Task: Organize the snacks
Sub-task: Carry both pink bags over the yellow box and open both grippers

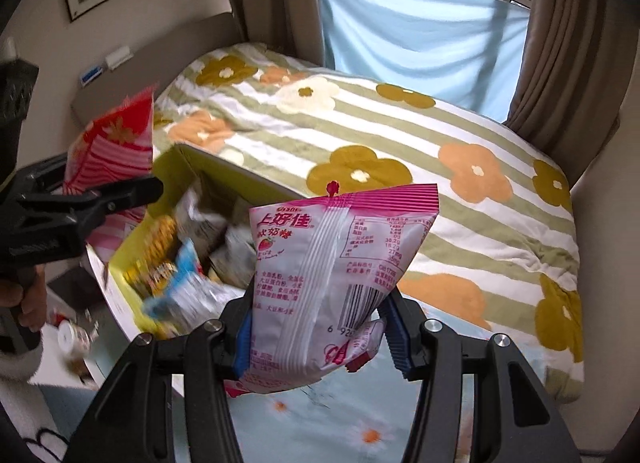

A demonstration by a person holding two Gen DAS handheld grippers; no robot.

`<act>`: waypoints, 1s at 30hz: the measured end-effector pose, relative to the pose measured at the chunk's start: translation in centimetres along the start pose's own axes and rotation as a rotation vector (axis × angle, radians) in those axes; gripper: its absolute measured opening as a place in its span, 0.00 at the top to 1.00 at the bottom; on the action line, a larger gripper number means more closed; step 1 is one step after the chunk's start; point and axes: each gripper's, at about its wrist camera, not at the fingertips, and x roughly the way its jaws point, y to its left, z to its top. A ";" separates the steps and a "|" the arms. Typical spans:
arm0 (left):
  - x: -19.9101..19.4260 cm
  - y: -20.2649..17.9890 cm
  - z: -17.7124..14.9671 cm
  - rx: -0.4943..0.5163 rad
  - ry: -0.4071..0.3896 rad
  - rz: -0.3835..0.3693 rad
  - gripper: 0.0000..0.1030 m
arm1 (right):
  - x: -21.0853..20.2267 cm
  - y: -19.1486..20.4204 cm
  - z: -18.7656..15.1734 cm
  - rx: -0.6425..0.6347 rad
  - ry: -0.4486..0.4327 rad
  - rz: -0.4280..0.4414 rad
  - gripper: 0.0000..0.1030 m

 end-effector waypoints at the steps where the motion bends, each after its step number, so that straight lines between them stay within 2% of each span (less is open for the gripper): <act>1: 0.3 1.5 0.0 -0.002 0.009 0.004 0.36 | 0.4 0.8 0.4 0.013 -0.007 -0.011 0.52; 5: 1.8 6.0 -0.5 -0.020 0.049 0.013 0.36 | 2.0 3.0 1.4 0.095 -0.030 -0.019 0.52; 11: 4.8 10.5 -1.0 -0.028 0.119 0.023 0.35 | 4.2 4.9 2.1 0.184 -0.024 -0.019 0.52; 18: 8.8 11.1 -1.7 -0.023 0.186 0.019 0.35 | 6.1 6.3 1.8 0.272 -0.023 -0.033 0.52; 21: 9.9 11.1 -1.9 -0.015 0.198 0.019 0.26 | 6.7 6.5 1.8 0.274 -0.019 -0.030 0.52; 23: 10.6 10.8 -2.2 0.008 0.215 0.044 0.03 | 6.9 6.5 1.7 0.279 -0.017 -0.018 0.52; 26: 10.7 11.0 -2.9 -0.001 0.213 0.058 0.00 | 7.2 6.6 1.5 0.268 -0.002 -0.020 0.52; 30: 9.8 12.4 -4.2 -0.072 0.218 0.041 0.00 | 7.7 6.7 1.3 0.256 0.009 -0.008 0.52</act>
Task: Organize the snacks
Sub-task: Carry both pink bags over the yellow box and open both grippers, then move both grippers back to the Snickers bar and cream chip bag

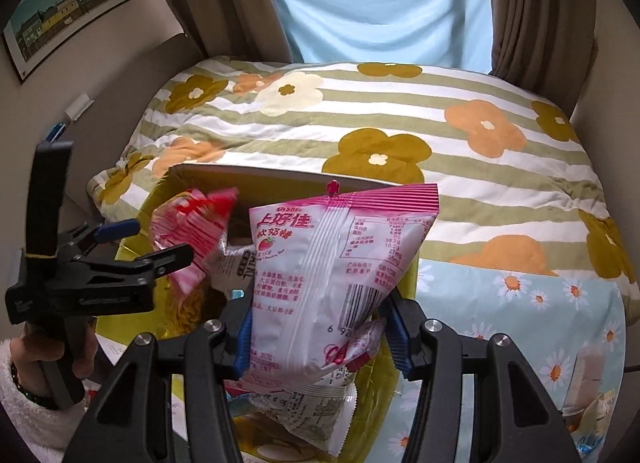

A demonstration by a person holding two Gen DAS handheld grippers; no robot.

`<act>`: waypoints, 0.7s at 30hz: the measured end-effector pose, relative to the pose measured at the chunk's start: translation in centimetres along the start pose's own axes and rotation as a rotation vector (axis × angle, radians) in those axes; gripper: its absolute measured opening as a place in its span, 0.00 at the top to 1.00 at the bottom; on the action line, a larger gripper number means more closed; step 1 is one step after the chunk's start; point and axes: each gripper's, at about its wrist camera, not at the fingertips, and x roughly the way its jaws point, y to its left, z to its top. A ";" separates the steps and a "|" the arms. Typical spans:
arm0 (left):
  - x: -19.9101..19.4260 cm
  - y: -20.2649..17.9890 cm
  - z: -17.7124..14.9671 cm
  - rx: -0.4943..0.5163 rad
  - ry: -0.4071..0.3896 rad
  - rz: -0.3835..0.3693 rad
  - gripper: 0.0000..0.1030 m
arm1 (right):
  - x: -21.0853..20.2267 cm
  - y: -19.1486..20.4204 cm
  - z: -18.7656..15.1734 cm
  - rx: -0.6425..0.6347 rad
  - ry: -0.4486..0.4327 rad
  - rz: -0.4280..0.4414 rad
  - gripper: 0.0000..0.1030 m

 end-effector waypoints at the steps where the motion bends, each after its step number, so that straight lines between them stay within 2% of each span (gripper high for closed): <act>1: -0.3 0.3 -0.4 -0.015 -0.003 -0.002 0.00 | 0.1 0.1 0.0 -0.001 0.002 0.004 0.52; 8: -1.9 2.1 -1.9 -0.069 -0.021 0.015 0.00 | 1.2 1.0 1.2 -0.006 0.000 0.023 0.50; 10: -2.2 2.5 -2.1 -0.075 -0.022 0.014 0.00 | 1.8 1.4 1.8 -0.002 0.000 0.012 0.41; 12: -2.4 2.6 -2.5 -0.081 -0.024 0.011 0.00 | 1.9 1.8 2.0 -0.004 -0.035 -0.001 0.09; 14: -2.6 2.8 -2.9 -0.085 -0.024 0.001 0.00 | 1.6 1.9 1.8 -0.003 -0.062 0.007 0.01; 21: -2.4 2.8 -4.0 -0.073 -0.013 0.001 0.00 | 1.1 1.3 0.0 0.002 -0.062 -0.013 0.01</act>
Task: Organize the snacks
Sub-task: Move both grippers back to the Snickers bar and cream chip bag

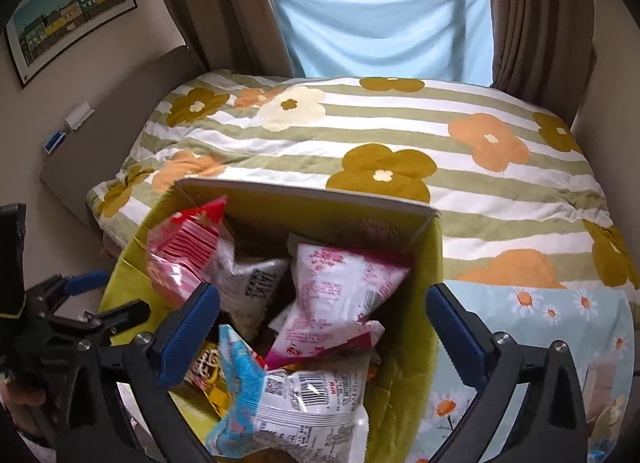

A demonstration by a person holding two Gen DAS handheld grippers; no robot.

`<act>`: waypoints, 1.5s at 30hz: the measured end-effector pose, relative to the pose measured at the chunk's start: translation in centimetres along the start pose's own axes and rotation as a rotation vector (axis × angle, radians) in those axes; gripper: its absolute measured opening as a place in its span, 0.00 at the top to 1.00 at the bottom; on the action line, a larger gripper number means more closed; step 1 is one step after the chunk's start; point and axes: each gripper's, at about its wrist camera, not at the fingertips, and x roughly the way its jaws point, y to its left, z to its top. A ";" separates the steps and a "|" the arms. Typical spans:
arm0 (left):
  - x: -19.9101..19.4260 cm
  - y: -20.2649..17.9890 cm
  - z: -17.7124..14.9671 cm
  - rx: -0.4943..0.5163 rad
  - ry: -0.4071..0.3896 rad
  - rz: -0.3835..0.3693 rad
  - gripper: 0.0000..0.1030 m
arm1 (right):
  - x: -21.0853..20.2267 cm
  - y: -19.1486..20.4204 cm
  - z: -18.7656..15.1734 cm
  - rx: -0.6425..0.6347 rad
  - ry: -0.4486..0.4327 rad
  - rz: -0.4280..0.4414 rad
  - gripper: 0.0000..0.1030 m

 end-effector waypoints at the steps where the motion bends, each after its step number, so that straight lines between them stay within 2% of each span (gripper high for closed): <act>1: 0.1 0.0 -0.1 0.002 0.003 0.005 0.00 | -0.1 0.1 -0.1 0.003 0.003 0.002 0.01; 18: -2.5 -1.4 -1.0 0.059 -0.031 0.003 0.00 | -3.3 0.8 -2.1 -0.007 0.011 -0.032 0.01; 25: -4.1 -3.5 -1.1 0.152 -0.087 0.018 0.00 | -5.9 0.4 -3.5 0.011 -0.019 -0.068 0.01; 31: -5.3 -7.1 -1.1 0.203 -0.118 -0.031 0.00 | -8.9 -1.2 -5.2 0.064 -0.048 -0.102 0.01; 37: -6.8 -12.9 -1.7 0.252 -0.144 -0.097 0.00 | -13.5 -4.7 -7.2 0.095 -0.104 -0.179 0.01; 45: -7.3 -21.9 -4.4 0.277 -0.136 -0.169 0.00 | -18.9 -12.7 -11.3 0.160 -0.107 -0.244 0.01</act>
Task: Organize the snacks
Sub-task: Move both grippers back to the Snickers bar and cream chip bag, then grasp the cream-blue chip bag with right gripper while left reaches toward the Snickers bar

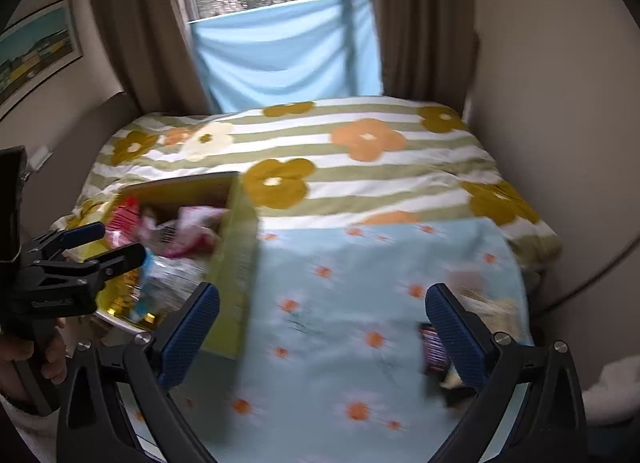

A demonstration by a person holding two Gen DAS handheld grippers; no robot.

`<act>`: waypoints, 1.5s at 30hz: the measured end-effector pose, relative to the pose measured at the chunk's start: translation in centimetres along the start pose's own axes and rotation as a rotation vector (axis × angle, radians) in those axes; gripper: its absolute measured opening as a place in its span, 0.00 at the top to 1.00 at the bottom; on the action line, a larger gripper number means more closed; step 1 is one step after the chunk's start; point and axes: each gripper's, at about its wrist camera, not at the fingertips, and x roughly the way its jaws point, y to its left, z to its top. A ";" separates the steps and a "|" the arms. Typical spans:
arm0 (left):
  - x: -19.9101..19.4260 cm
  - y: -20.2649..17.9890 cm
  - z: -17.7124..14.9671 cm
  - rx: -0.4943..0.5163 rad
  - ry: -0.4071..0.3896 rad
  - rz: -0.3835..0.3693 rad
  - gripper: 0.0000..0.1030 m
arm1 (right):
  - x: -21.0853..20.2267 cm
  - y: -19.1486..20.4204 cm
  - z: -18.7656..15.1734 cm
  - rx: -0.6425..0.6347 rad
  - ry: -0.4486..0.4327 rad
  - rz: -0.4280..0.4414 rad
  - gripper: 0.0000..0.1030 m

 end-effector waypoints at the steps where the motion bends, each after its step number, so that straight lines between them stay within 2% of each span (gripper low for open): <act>1: 0.4 -1.2 -0.1 0.005 0.008 -0.008 0.00 | -0.2 -1.0 -0.3 0.003 0.000 -0.010 0.01; 6: 2.6 -7.5 -0.7 0.025 0.042 -0.042 0.00 | -1.8 -7.2 -2.3 0.057 -0.018 -0.024 0.01; 10: 4.8 -12.2 -1.0 0.034 0.069 -0.049 0.00 | -1.6 -11.9 -4.3 0.099 0.009 -0.020 0.01; 13: 6.7 -15.6 -1.5 0.024 0.096 -0.064 0.00 | -0.7 -14.7 -5.7 0.120 0.040 -0.020 0.01; 18: 9.8 -19.0 -2.7 0.007 0.163 -0.089 0.00 | 2.2 -18.4 -7.9 0.171 0.110 0.034 0.01; 23: 13.1 -20.7 -3.6 -0.022 0.248 -0.104 0.01 | 5.3 -19.9 -9.6 0.221 0.163 0.089 0.03; 31: 17.5 -21.8 -3.8 -0.008 0.313 -0.111 0.04 | 9.1 -21.4 -10.3 0.299 0.190 0.092 0.04; 35: 19.0 -21.4 -3.7 -0.017 0.342 -0.121 0.05 | 10.6 -21.2 -10.1 0.298 0.214 0.107 0.11; 41: 20.5 -21.2 -3.7 -0.029 0.375 -0.142 0.05 | 11.8 -21.7 -10.0 0.313 0.225 0.086 0.19; 45: 21.5 -21.5 -3.8 -0.036 0.395 -0.163 0.08 | 12.3 -21.4 -9.9 0.291 0.227 0.076 0.20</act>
